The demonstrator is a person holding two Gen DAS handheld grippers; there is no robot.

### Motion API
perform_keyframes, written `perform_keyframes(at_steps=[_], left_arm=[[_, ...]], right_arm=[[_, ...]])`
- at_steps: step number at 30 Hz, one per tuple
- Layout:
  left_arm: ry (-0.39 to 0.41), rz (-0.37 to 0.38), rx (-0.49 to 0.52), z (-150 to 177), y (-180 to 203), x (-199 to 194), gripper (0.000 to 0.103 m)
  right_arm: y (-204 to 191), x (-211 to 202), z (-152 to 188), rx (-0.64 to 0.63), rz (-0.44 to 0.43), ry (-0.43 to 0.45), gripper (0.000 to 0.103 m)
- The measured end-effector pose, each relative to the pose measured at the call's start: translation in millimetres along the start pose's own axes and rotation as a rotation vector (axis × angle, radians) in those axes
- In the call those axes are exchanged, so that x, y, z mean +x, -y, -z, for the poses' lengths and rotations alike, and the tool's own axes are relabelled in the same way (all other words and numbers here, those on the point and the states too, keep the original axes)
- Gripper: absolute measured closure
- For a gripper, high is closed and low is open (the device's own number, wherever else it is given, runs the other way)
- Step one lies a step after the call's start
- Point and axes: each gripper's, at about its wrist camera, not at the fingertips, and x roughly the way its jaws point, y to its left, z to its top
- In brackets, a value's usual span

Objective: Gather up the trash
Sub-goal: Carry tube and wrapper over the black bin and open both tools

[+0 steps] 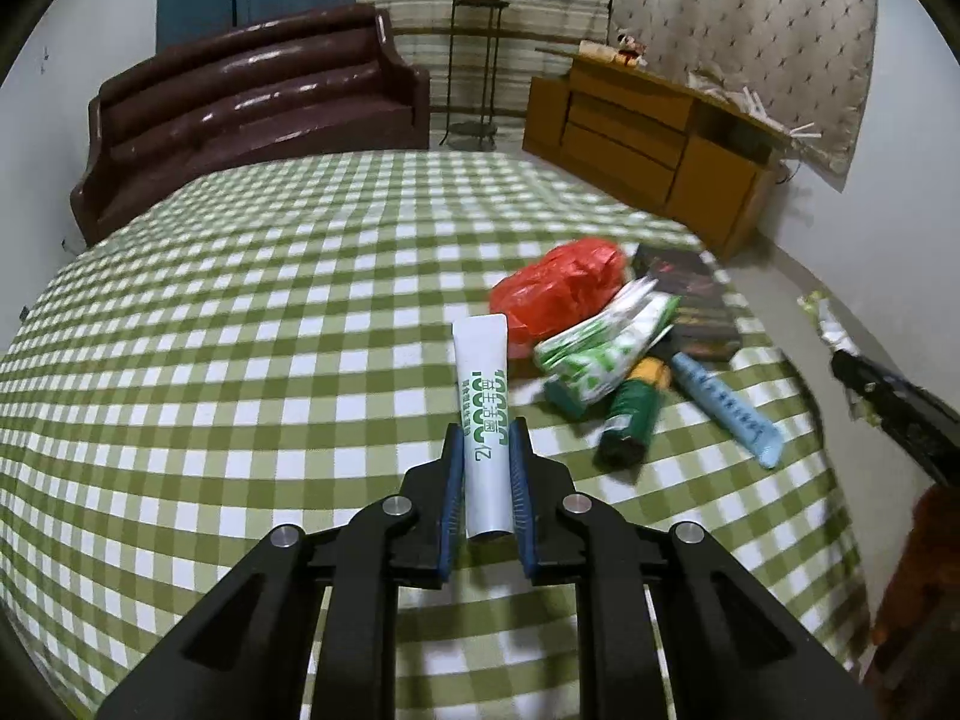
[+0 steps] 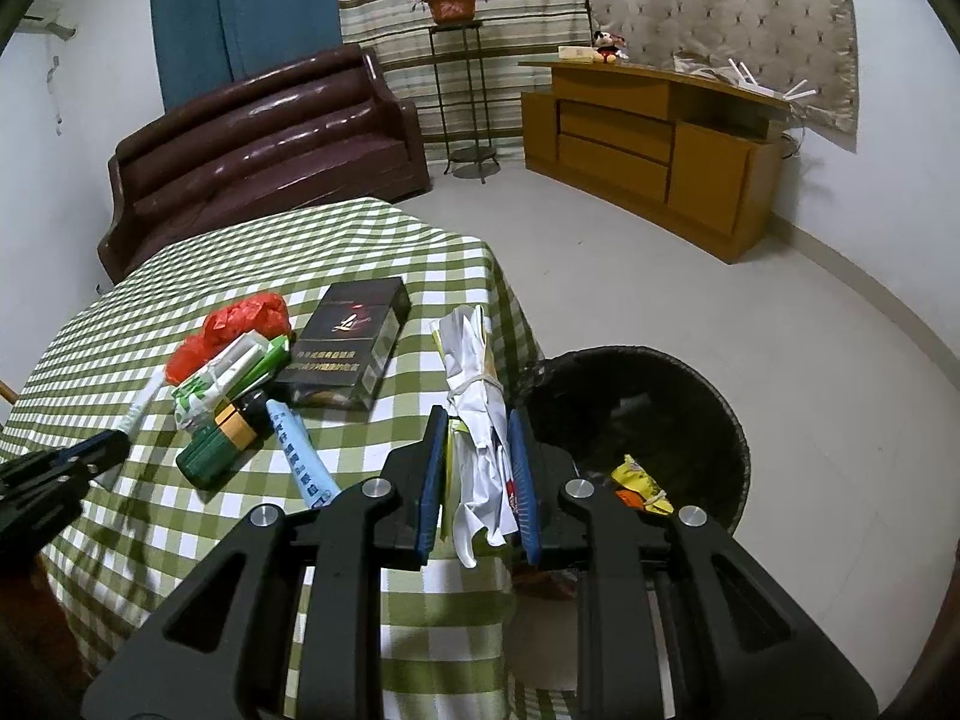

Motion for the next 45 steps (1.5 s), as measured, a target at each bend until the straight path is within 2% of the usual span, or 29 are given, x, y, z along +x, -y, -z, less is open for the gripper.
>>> perform_keyframes(at_steps=[7, 16, 27, 38, 40, 42, 43, 45], left_arm=[[0.068, 0.077, 0.04, -15, 34, -21, 0.087], [0.089, 0.182, 0.134, -35, 108, 0, 0.087], [0.062, 0.203, 0.215, -49, 175, 45, 0.087], [0.028, 0.2, 0.27, -50, 206, 69, 0.085], [0.013, 0.198, 0.271, -51, 209, 74, 0.08], [0.002, 0.192, 0.267, -52, 209, 79, 0.07], [-0.001, 0.192, 0.265, -52, 208, 80, 0.068], [-0.003, 0.192, 0.261, -53, 209, 81, 0.061]], right_arm=[[22, -3, -3, 0.031, 0.045, 0.017, 0.082], [58, 0, -7, 0.076, 0.108, 0.032, 0.082], [92, 13, -9, 0.11, 0.152, 0.032, 0.082], [117, 35, -9, 0.139, 0.157, 0.013, 0.081], [120, 39, -9, 0.15, 0.151, 0.01, 0.08], [124, 41, -8, 0.159, 0.152, 0.009, 0.076], [124, 40, -7, 0.162, 0.155, 0.012, 0.071], [126, 41, -6, 0.168, 0.158, 0.015, 0.069]])
